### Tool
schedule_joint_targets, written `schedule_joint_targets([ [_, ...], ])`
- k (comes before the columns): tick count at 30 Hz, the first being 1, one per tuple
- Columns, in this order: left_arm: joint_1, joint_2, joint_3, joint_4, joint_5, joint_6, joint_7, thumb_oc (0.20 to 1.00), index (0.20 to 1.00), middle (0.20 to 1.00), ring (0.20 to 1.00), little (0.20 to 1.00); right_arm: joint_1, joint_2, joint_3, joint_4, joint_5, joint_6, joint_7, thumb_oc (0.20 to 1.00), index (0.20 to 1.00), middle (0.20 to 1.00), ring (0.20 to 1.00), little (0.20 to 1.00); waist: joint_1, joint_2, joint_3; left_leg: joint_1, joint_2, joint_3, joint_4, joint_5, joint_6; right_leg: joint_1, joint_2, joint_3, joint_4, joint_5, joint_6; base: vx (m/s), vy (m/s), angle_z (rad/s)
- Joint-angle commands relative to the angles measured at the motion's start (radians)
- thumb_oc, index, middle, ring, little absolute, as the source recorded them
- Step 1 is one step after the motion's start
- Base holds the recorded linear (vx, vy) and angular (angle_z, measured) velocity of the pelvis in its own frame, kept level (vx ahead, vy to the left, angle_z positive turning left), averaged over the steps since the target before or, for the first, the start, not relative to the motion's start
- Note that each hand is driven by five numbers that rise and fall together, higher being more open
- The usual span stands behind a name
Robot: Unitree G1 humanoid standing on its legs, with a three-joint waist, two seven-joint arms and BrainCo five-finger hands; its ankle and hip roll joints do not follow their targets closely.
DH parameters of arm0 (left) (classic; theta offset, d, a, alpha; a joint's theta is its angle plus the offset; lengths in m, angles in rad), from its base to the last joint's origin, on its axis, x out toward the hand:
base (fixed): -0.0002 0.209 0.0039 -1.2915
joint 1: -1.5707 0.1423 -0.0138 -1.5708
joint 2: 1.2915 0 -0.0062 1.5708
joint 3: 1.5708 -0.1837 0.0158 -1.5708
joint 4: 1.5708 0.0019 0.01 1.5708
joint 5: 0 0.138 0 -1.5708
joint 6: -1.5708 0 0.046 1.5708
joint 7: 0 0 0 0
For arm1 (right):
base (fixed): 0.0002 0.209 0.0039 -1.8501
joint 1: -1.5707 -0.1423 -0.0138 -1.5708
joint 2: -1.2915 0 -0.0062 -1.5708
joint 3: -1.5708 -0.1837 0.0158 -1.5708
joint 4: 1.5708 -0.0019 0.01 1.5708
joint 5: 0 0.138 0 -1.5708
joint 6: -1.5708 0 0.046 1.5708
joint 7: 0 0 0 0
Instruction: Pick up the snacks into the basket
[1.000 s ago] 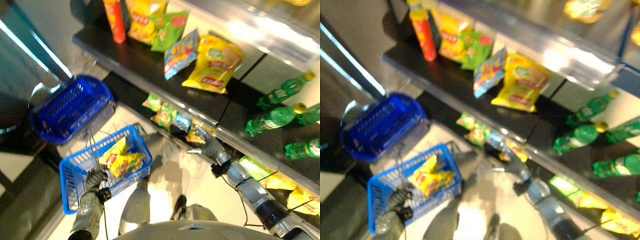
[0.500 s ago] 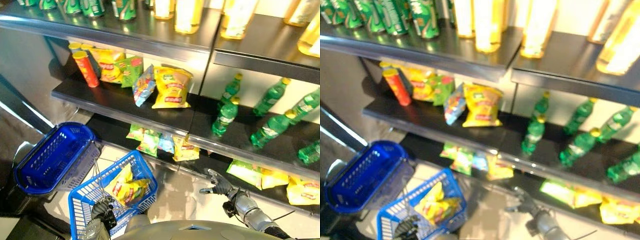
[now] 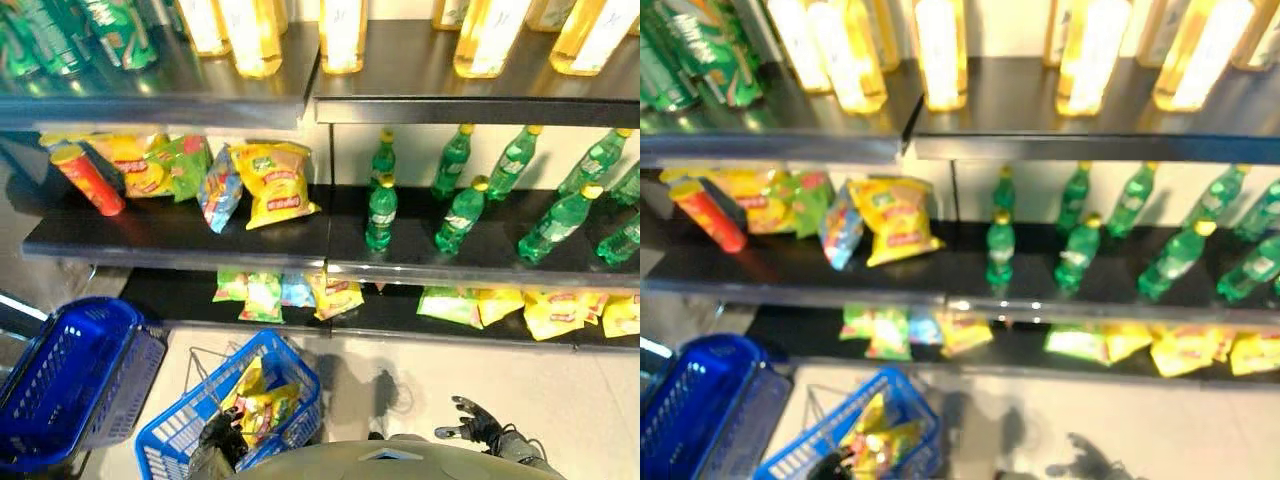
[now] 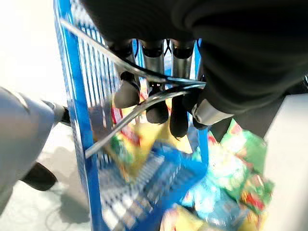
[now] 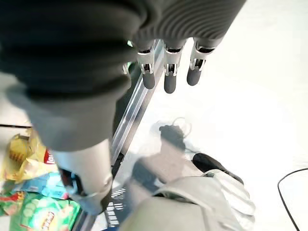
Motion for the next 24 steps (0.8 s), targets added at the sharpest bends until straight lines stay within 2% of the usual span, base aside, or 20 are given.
schedule_joint_targets([
  [1,0.014,0.058,0.070,-0.043,0.003,-0.044,0.007,0.200,0.200,0.200,0.200,0.200,-0.067,0.014,-0.005,-0.014,0.031,-0.020,-0.028,1.000,1.000,1.000,1.000,1.000,0.027,-0.037,-0.005,0.123,-0.090,0.020,0.006,-0.083,0.017,-0.067,0.038,0.025,-0.179,0.276,0.131,-0.13,-0.019,-0.15],
  [4,0.019,0.075,0.078,-0.033,0.036,-0.036,0.001,0.200,0.200,0.200,0.200,0.200,-0.063,0.017,-0.013,-0.013,0.005,-0.016,-0.032,1.000,1.000,1.000,1.000,1.000,0.028,-0.063,0.007,0.118,-0.092,0.018,0.001,-0.082,0.032,-0.100,0.038,0.015,-0.111,0.302,0.138,-0.11,-0.042,-0.14],
  [8,0.010,0.082,0.085,-0.012,0.028,-0.040,0.004,0.200,0.200,0.200,0.200,0.200,-0.068,0.031,-0.029,0.001,0.029,-0.014,-0.035,1.000,1.000,1.000,1.000,1.000,0.026,-0.055,0.021,0.097,-0.064,0.011,0.015,-0.071,0.027,-0.111,-0.001,0.029,-0.076,0.279,0.139,-0.12,-0.117,-0.05],
  [9,0.001,0.092,0.094,0.004,0.022,-0.041,0.008,0.200,0.200,0.200,0.200,0.200,-0.073,0.037,-0.040,0.012,0.042,-0.012,-0.039,1.000,1.000,1.000,1.000,1.000,0.026,-0.047,0.025,0.080,-0.037,-0.009,0.016,-0.061,0.019,-0.109,-0.040,0.100,-0.059,0.278,0.145,-0.13,-0.270,0.04],
  [10,-0.003,0.094,0.095,0.010,0.016,-0.044,0.009,0.200,0.200,0.200,0.200,0.200,-0.074,0.041,-0.050,0.020,0.046,-0.012,-0.045,1.000,1.000,1.000,1.000,1.000,0.030,-0.042,0.029,0.078,-0.021,-0.027,0.016,-0.060,0.014,-0.105,-0.069,0.141,-0.052,0.282,0.152,-0.09,-0.222,0.09],
  [11,-0.003,0.094,0.095,0.010,0.016,-0.044,0.009,0.200,0.200,0.200,0.200,0.200,-0.074,0.041,-0.050,0.020,0.046,-0.012,-0.045,1.000,1.000,1.000,1.000,1.000,0.030,-0.042,0.029,0.078,-0.021,-0.027,0.016,-0.061,0.014,-0.105,-0.069,0.141,-0.052,0.282,0.152,0.00,-0.180,0.23],
  [12,-0.005,0.097,0.094,0.013,0.018,-0.044,0.010,0.200,0.200,0.200,0.200,0.200,-0.074,0.044,-0.055,0.026,0.045,-0.010,-0.046,1.000,1.000,1.000,1.000,1.000,0.035,-0.040,0.030,0.077,-0.006,-0.044,0.017,-0.063,0.009,-0.094,-0.105,0.164,-0.058,0.290,0.155,0.03,-0.307,0.18],
  [13,-0.011,0.109,0.099,0.039,0.023,-0.046,0.016,0.200,0.200,0.200,0.200,0.200,-0.075,0.056,-0.059,0.046,0.032,-0.004,-0.055,1.000,1.000,1.000,1.000,1.000,0.044,-0.042,0.030,0.072,0.016,-0.074,0.034,-0.076,0.002,-0.082,-0.190,0.184,-0.072,0.319,0.162,0.05,-0.427,0.22],
  [14,-0.013,0.115,0.102,0.047,0.024,-0.045,0.019,0.200,0.200,0.200,0.200,0.200,-0.077,0.061,-0.062,0.059,0.028,0.001,-0.059,1.000,1.000,1.000,1.000,1.000,0.048,-0.047,0.029,0.070,0.024,-0.085,0.044,-0.085,-0.001,-0.073,-0.223,0.192,-0.083,0.329,0.167,0.04,-0.334,0.07],
  [15,-0.013,0.115,0.102,0.047,0.024,-0.045,0.019,0.200,0.200,0.200,0.200,0.200,-0.078,0.061,-0.063,0.059,0.028,0.000,-0.059,1.000,1.000,1.000,1.000,1.000,0.047,-0.047,0.032,0.072,0.025,-0.087,0.047,-0.087,-0.001,-0.068,-0.223,0.190,-0.084,0.329,0.167,0.02,-0.387,0.39],
  [16,-0.015,0.124,0.103,0.058,0.031,-0.044,0.026,0.200,0.200,0.200,0.200,0.200,-0.089,0.066,-0.061,0.078,0.016,0.005,-0.062,1.000,1.000,1.000,1.000,1.000,0.060,-0.060,0.034,0.067,0.052,-0.101,0.068,-0.102,-0.017,-0.055,-0.278,0.189,-0.102,0.339,0.179,0.01,-0.414,0.36],
  [17,-0.016,0.129,0.106,0.066,0.033,-0.044,0.028,0.200,0.200,0.200,0.200,0.200,-0.093,0.070,-0.057,0.086,0.006,0.008,-0.062,1.000,1.000,1.000,1.000,1.000,0.065,-0.067,0.034,0.066,0.068,-0.105,0.074,-0.106,-0.027,-0.050,-0.296,0.184,-0.108,0.341,0.187,0.01,-0.415,0.19],
  [18,-0.016,0.129,0.106,0.066,0.033,-0.044,0.028,0.200,0.200,0.200,0.200,0.200,-0.093,0.070,-0.058,0.086,0.006,0.008,-0.062,1.000,1.000,1.000,1.000,1.000,0.064,-0.066,0.036,0.067,0.069,-0.106,0.075,-0.107,-0.028,-0.047,-0.296,0.182,-0.109,0.341,0.187,0.02,-0.339,-0.13],
  [19,-0.015,0.135,0.109,0.075,0.032,-0.044,0.032,0.200,0.200,0.200,0.200,0.200,-0.097,0.075,-0.047,0.078,-0.004,0.008,-0.063,1.000,1.000,1.000,1.000,1.000,0.068,-0.075,0.037,0.070,0.094,-0.110,0.073,-0.105,-0.043,-0.049,-0.298,0.184,-0.104,0.336,0.195,0.03,-0.499,-0.08],
  [20,-0.014,0.143,0.115,0.078,0.025,-0.046,0.040,0.200,0.200,0.200,0.200,0.200,-0.102,0.077,-0.030,0.069,-0.019,0.009,-0.061,1.000,1.000,1.000,1.000,1.000,0.075,-0.089,0.036,0.069,0.134,-0.112,0.066,-0.092,-0.071,-0.039,-0.280,0.170,-0.097,0.285,0.209,0.03,-0.500,0.10],
  [21,-0.014,0.143,0.115,0.078,0.025,-0.046,0.040,0.200,0.200,0.200,0.200,0.200,-0.102,0.077,-0.029,0.069,-0.019,0.009,-0.061,1.000,1.000,1.000,1.000,1.000,0.075,-0.089,0.037,0.070,0.135,-0.113,0.065,-0.091,-0.071,-0.039,-0.279,0.169,-0.097,0.285,0.208,0.03,-0.648,0.06],
  [22,-0.011,0.145,0.127,0.082,0.016,-0.051,0.043,0.200,0.200,0.200,0.200,0.200,-0.112,0.079,0.006,0.081,-0.050,0.009,-0.053,1.000,1.000,1.000,1.000,1.000,0.083,-0.087,0.033,0.074,0.200,-0.113,0.035,-0.047,-0.104,-0.035,-0.234,0.142,-0.091,0.213,0.206,0.01,-0.532,-0.04],
  [24,-0.008,0.152,0.147,0.083,-0.017,-0.053,0.047,0.200,0.200,0.200,0.200,0.200,-0.118,0.074,0.037,0.065,-0.053,0.007,-0.050,1.000,1.000,1.000,1.000,1.000,0.084,-0.074,0.034,0.057,0.277,-0.122,0.020,0.038,-0.125,-0.048,-0.167,0.125,-0.059,0.160,0.183,-0.01,-0.645,-0.09],
])
